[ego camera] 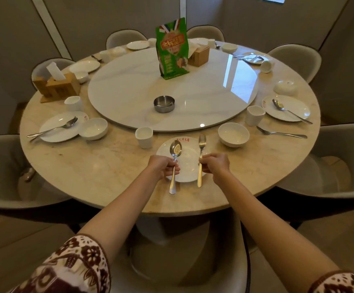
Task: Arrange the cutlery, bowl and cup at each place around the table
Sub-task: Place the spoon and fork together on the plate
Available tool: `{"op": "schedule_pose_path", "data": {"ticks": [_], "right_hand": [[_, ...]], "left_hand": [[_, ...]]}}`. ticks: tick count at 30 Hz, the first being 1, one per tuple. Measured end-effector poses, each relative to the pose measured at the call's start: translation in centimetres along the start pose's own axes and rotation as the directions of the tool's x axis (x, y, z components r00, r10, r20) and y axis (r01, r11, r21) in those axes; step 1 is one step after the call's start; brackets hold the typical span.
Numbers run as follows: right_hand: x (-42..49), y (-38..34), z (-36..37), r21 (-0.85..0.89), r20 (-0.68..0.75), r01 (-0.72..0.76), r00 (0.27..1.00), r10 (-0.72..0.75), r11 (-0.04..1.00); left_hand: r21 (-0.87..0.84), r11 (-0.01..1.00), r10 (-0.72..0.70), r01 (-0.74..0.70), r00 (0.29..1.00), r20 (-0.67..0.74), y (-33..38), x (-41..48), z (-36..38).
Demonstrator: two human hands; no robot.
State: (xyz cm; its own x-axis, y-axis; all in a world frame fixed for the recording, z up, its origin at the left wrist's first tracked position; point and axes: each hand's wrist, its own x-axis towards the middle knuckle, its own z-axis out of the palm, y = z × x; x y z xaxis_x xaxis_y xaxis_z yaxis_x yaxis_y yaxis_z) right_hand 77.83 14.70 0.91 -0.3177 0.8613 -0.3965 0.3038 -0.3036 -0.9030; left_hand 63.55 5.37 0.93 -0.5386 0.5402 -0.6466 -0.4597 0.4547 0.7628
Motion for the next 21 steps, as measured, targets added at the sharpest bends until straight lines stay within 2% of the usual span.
{"op": "schedule_pose_path", "data": {"ticks": [5, 14, 21], "right_hand": [[0.7, 0.1, 2.2, -0.132, 0.118, -0.021, 0.992, 0.037, 0.991], [1.8, 0.5, 3.0, -0.215, 0.15, -0.038, 0.986, 0.072, 0.976], [2.3, 0.4, 3.8, -0.256, 0.157, -0.06, 0.982, 0.103, 0.965]], "left_hand": [[0.018, 0.999, -0.037, 0.038, 0.999, -0.031, -0.1, 1.6, 1.5], [-0.049, 0.998, -0.042, 0.039, 0.997, -0.061, -0.8, 2.4, 2.6], [-0.011, 1.0, 0.013, -0.015, 0.993, -0.114, -1.2, 3.2, 2.7]]}}
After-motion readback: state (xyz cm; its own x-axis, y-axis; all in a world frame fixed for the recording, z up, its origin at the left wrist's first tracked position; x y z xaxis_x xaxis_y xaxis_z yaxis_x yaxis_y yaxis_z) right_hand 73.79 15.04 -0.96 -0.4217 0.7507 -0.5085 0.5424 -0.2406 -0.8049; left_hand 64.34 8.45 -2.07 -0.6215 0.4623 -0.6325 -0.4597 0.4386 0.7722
